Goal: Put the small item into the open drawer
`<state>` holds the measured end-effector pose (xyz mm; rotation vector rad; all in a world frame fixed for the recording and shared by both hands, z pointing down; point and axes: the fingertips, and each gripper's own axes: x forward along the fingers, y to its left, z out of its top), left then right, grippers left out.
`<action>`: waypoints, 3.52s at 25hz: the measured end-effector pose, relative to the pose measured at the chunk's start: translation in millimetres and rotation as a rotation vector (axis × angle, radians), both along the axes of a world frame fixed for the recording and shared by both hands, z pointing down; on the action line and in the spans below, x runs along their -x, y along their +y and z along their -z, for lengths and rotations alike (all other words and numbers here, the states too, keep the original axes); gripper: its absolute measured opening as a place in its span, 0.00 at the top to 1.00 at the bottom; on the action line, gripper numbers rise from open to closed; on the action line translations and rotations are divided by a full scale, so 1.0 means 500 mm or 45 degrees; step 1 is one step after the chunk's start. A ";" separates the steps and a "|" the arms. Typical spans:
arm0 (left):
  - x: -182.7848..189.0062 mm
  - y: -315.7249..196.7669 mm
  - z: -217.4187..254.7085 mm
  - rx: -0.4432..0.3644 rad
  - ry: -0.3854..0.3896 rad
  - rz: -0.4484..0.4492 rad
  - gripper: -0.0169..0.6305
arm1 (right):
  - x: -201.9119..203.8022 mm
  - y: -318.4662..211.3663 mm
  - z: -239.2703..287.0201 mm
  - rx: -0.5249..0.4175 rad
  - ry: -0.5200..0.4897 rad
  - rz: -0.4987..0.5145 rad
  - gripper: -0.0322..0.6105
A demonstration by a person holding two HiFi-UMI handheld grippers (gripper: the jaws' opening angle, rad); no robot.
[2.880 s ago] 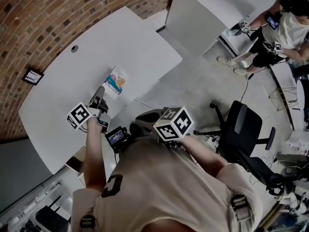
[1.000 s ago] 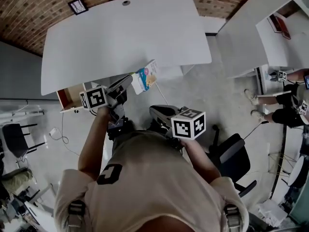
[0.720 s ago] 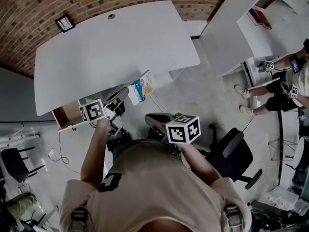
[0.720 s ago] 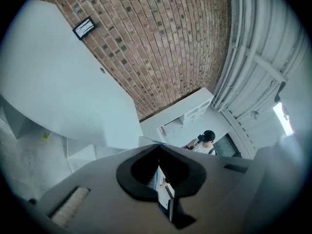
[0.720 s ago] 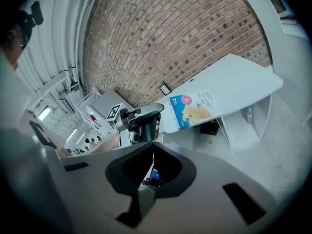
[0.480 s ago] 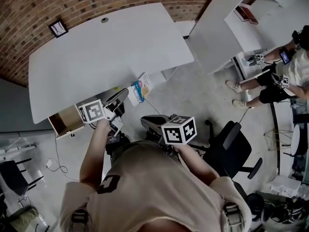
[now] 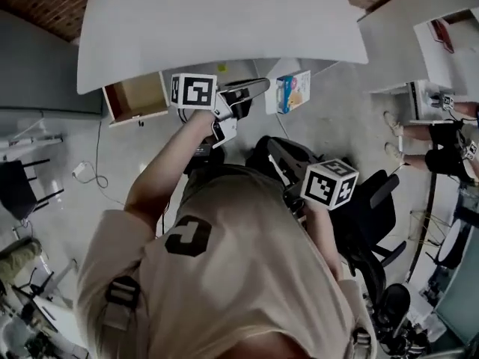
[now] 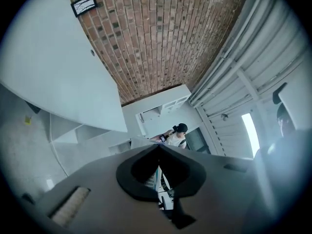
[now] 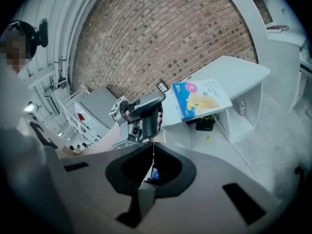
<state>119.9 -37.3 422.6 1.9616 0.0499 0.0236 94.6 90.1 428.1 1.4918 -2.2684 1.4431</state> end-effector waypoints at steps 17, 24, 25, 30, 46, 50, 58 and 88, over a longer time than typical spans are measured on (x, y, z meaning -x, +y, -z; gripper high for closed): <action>0.526 -0.132 -0.080 -0.161 -0.282 0.400 0.97 | 0.250 -0.033 -0.018 0.012 0.050 0.215 0.94; 0.545 -0.101 -0.072 0.064 -0.165 0.499 0.97 | 0.220 -0.043 -0.012 0.035 0.021 0.208 0.94; 0.547 -0.102 -0.076 0.048 -0.182 0.504 0.97 | 0.215 -0.046 -0.013 0.040 0.012 0.207 0.94; 0.560 -0.084 -0.106 0.021 -0.264 0.559 0.97 | 0.222 -0.047 -0.024 0.048 -0.028 0.282 0.94; 0.612 -0.139 -0.202 0.033 -0.702 0.770 0.97 | 0.114 -0.145 -0.025 -0.034 -0.158 0.434 0.94; 0.649 -0.149 -0.218 0.021 -0.807 0.788 0.97 | 0.139 -0.137 -0.048 0.015 -0.187 0.519 0.94; 0.751 -0.191 -0.270 0.052 -0.866 0.784 0.97 | 0.186 -0.164 -0.055 0.041 -0.129 0.483 0.94; 0.895 -0.370 -0.575 0.078 -0.983 0.359 0.97 | 0.520 -0.285 -0.109 0.226 0.139 0.407 0.94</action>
